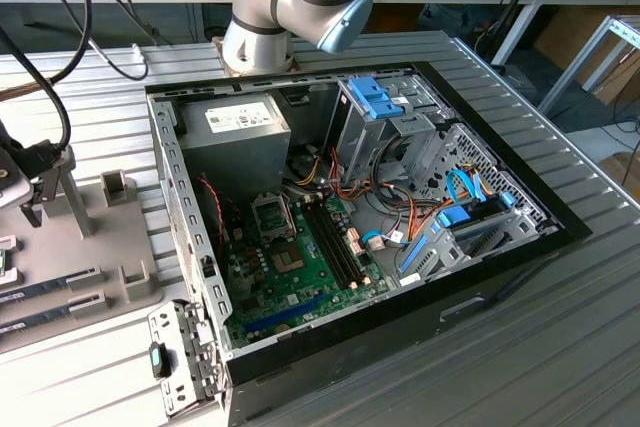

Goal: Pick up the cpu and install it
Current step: 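Pick up the cpu and move it towards the insertion slot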

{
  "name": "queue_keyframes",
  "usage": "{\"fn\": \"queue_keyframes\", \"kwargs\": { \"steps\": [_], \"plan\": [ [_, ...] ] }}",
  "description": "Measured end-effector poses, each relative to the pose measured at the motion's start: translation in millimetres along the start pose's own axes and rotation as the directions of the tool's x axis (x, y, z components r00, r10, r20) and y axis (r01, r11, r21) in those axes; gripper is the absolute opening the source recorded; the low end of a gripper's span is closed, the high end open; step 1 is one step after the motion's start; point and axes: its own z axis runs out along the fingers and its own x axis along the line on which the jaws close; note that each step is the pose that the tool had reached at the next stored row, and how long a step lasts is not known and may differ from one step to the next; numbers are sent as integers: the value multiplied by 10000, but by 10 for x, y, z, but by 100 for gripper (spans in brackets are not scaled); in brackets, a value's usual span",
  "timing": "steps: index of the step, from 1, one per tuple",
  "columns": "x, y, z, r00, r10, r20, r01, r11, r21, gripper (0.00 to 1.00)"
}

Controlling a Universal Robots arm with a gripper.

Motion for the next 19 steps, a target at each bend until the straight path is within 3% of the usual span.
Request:
{"fn": "queue_keyframes", "kwargs": {
  "steps": [19],
  "plan": [
    [3,-2,44,10000,0,0,0,10000,-1,48]
  ]
}}
